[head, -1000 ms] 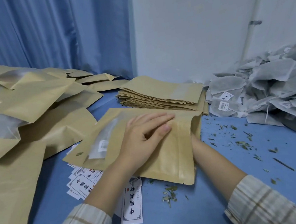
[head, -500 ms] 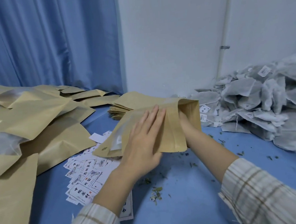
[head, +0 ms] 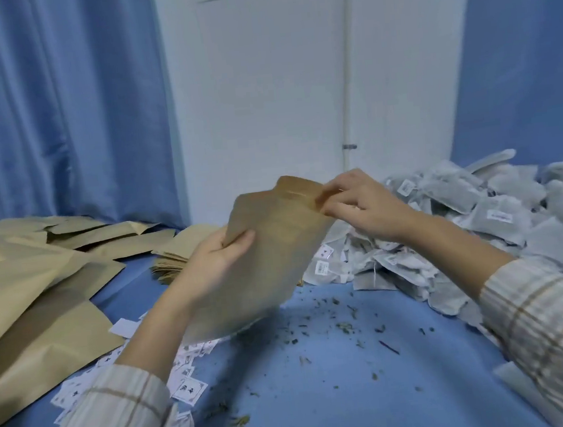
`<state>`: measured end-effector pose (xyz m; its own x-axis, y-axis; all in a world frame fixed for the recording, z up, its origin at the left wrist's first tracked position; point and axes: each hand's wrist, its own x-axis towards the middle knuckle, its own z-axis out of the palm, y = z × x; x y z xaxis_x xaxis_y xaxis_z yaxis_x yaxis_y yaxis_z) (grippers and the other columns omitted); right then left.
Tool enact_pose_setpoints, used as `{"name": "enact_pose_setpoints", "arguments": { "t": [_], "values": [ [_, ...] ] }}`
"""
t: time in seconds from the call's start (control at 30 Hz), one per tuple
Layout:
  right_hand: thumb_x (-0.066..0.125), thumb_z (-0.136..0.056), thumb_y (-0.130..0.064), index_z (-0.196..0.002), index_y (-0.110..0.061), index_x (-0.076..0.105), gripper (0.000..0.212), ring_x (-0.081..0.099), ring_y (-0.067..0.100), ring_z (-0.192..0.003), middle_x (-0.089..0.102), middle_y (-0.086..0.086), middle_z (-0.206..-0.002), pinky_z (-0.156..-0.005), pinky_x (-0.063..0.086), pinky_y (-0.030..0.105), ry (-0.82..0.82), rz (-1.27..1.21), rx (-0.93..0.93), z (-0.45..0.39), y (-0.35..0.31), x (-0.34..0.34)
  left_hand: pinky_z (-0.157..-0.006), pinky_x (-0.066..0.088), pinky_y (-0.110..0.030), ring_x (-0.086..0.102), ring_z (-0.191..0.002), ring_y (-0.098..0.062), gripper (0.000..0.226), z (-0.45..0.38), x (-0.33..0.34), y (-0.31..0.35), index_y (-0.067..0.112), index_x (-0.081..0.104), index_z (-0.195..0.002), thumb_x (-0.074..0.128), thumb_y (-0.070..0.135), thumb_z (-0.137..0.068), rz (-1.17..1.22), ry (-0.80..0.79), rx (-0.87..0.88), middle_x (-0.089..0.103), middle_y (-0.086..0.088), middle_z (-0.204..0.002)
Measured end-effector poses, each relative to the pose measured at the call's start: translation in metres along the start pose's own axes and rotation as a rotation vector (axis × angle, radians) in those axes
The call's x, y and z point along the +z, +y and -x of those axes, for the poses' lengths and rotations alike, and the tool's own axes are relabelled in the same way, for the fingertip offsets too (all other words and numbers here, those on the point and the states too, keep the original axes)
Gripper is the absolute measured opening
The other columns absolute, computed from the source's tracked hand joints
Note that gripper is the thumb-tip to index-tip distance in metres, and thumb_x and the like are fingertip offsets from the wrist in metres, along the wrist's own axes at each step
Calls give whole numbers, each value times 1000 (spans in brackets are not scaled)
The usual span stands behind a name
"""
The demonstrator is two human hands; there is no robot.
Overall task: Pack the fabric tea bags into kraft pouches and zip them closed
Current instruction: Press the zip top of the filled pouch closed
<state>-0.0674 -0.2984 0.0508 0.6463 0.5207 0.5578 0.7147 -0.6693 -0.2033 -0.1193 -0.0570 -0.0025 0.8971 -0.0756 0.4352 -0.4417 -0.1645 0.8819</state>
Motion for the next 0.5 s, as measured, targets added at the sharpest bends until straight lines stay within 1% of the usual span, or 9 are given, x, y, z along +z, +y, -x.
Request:
{"name": "enact_pose_setpoints", "arguments": {
  "t": [0.07, 0.17, 0.23, 0.27, 0.3, 0.33, 0.37, 0.4, 0.5],
  "values": [
    [42, -92, -16, -86, -17, 73, 31, 37, 13, -112, 51, -8, -113, -91, 24, 16, 42, -88, 2, -1, 4, -13, -69, 52, -17, 67, -84, -6, 15, -10, -2, 9, 23, 68, -97, 55, 25, -88, 90, -6, -20, 73, 11, -90],
    [35, -80, -18, -89, -22, 67, 33, 39, 7, -111, 44, -8, -121, -97, 30, 15, 103, -331, 18, -5, 3, -31, -62, 53, -19, 70, -81, -11, 25, -25, -6, 19, 18, 71, -93, 60, 33, -76, 186, 15, -37, 74, 4, -90],
    [45, -84, -14, -95, -21, 65, 24, 42, 2, -112, 43, -11, -125, -95, 36, 18, 87, -362, 34, -9, 8, -42, -61, 53, -21, 70, -82, -14, 26, -33, -9, 23, 17, 75, -87, 63, 34, -73, 262, 18, -61, 74, -1, -92],
    [54, -87, -13, -98, -21, 65, 18, 46, 0, -110, 47, -13, -124, -93, 39, 20, 65, -379, 56, -9, 12, -46, -62, 53, -22, 70, -83, -15, 24, -37, -11, 23, 18, 76, -86, 64, 35, -73, 297, 12, -78, 74, -2, -93],
    [62, -86, -15, -100, -20, 65, 16, 52, -1, -104, 55, -16, -115, -89, 42, 19, 41, -435, 87, -9, 14, -48, -63, 54, -23, 70, -84, -17, 22, -41, -11, 22, 19, 77, -86, 66, 35, -75, 330, 1, -92, 73, -3, -95],
    [68, -82, -21, -100, -20, 66, 19, 58, -2, -93, 63, -18, -100, -83, 45, 17, 26, -521, 122, -8, 16, -48, -64, 54, -25, 70, -86, -18, 21, -44, -11, 20, 19, 77, -88, 69, 35, -77, 358, -8, -101, 73, -5, -97],
    [71, -77, -26, -99, -19, 66, 24, 60, -3, -83, 65, -19, -86, -76, 47, 14, 29, -611, 153, -6, 17, -47, -65, 55, -26, 70, -87, -20, 22, -46, -9, 17, 18, 77, -90, 71, 35, -78, 378, -11, -107, 73, -6, -98],
    [73, -73, -27, -96, -18, 67, 26, 62, -2, -76, 66, -17, -79, -71, 49, 12, 60, -681, 181, -4, 19, -43, -66, 55, -28, 70, -87, -20, 23, -47, -6, 13, 17, 76, -91, 72, 35, -76, 388, -7, -112, 73, -7, -98],
    [78, -71, -19, -98, -18, 66, 30, 65, 7, -69, 69, -4, -74, -61, 52, 16, 204, -778, 270, 0, 26, -26, -63, 54, -25, 70, -79, -17, 31, -50, 5, 7, 19, 76, -88, 73, 42, -67, 380, 61, -88, 73, -4, -92]
  ]
}}
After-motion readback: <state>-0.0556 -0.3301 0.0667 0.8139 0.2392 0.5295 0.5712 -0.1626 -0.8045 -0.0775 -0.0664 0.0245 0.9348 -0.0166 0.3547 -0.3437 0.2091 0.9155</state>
